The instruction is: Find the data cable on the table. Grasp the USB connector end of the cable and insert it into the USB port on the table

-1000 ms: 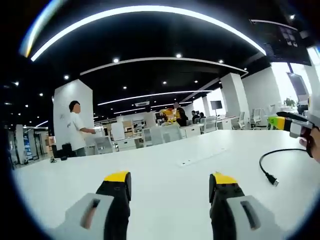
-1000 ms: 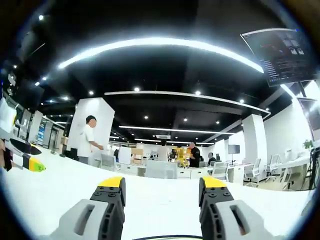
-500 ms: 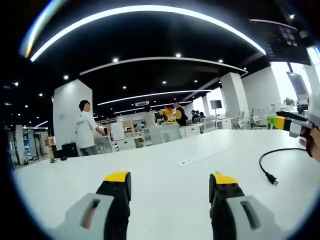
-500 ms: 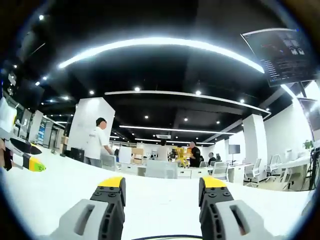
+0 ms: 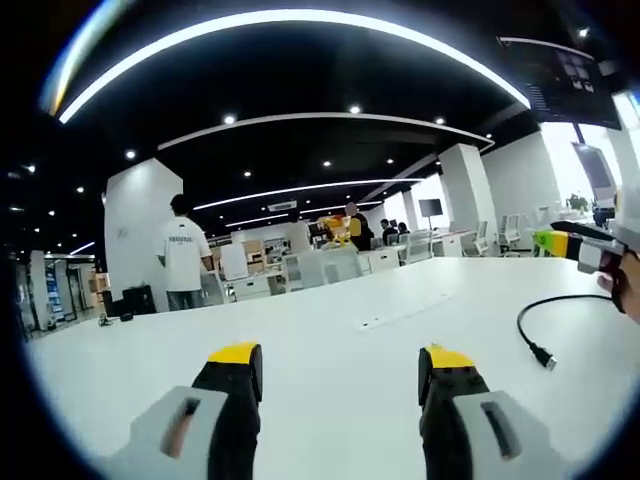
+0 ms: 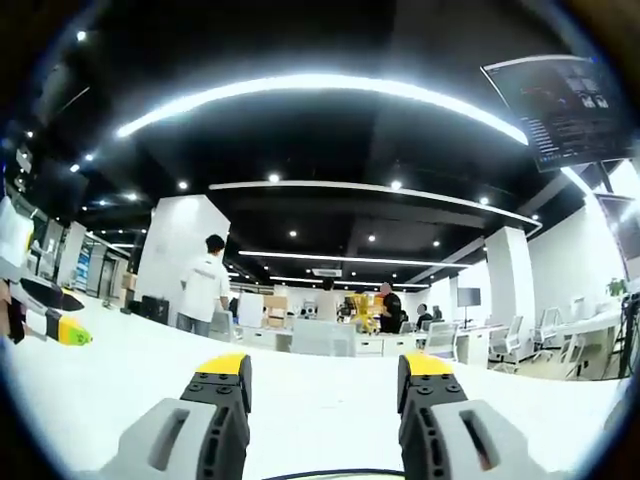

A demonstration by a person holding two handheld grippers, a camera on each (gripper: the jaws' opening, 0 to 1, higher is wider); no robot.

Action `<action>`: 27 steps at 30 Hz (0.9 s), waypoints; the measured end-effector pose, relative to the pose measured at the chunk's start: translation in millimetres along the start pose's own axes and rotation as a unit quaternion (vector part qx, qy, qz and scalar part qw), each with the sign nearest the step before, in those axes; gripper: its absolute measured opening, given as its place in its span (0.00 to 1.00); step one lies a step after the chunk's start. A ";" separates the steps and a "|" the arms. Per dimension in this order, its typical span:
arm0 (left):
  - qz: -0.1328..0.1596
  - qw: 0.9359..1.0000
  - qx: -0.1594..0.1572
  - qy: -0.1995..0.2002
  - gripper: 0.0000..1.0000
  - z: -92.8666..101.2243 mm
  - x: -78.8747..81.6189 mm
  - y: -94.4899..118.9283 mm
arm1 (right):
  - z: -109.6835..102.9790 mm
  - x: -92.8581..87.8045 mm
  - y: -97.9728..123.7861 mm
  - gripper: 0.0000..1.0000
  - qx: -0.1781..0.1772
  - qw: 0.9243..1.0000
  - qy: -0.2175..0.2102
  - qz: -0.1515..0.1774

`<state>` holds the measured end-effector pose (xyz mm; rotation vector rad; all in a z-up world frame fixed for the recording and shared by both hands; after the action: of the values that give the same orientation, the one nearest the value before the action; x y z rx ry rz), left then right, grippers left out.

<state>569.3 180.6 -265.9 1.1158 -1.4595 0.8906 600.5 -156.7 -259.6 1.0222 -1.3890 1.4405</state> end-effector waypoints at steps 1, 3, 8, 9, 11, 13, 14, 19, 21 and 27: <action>0.000 1.000 0.000 0.000 0.63 0.1 -0.1 -0.1 | 0.2 -0.2 -0.3 0.59 0.000 1.000 -0.001 -0.001; 0.000 1.000 -0.001 0.000 0.63 0.3 0.0 -0.1 | 0.0 -0.2 0.2 0.59 0.000 1.000 -0.001 -0.001; 0.000 1.000 -0.001 -0.001 0.63 0.2 0.3 -0.1 | -0.4 -0.4 0.7 0.59 0.000 1.000 -0.001 -0.002; 0.000 1.000 -0.001 -0.001 0.63 0.1 0.4 -0.1 | -0.7 -0.6 1.1 0.59 0.000 1.000 -0.001 -0.002; 0.000 1.000 -0.001 -0.001 0.63 0.0 0.3 -0.1 | -0.7 -1.1 0.6 0.59 0.000 1.000 -0.001 -0.004; -0.001 1.000 -0.001 -0.001 0.63 0.2 0.0 0.2 | -0.5 -1.9 -0.2 0.59 0.001 1.000 -0.002 -0.007; -0.001 1.000 -0.001 -0.001 0.63 0.3 0.0 0.3 | -0.3 -2.4 -0.8 0.59 0.001 1.000 -0.002 -0.008; -0.001 1.000 -0.002 -0.001 0.63 0.8 0.1 0.2 | 0.6 -3.6 -1.0 0.59 0.000 1.000 -0.005 -0.013; -0.002 1.000 -0.003 -0.002 0.63 1.1 -0.1 0.1 | 1.2 -3.9 -0.8 0.59 -0.001 1.000 -0.005 -0.014; -0.003 1.000 -0.005 -0.002 0.63 1.8 -0.5 -0.4 | 7.6 -4.6 -2.1 0.59 -0.008 1.000 -0.011 -0.018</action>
<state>569.2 178.9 -266.7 1.1148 -1.4620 0.8760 603.8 -164.5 -263.0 1.0503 -1.3883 1.3952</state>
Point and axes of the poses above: the point that each gripper's makers call its tool centre point, and the gripper's own axes: y roughly backward along the fingers, z roughly to its right, x roughly out of its top, the point moved 9 cm from there along y, roughly backward along the fingers, and after that the axes turned 9 degrees about -x, right-handed, at the moved point
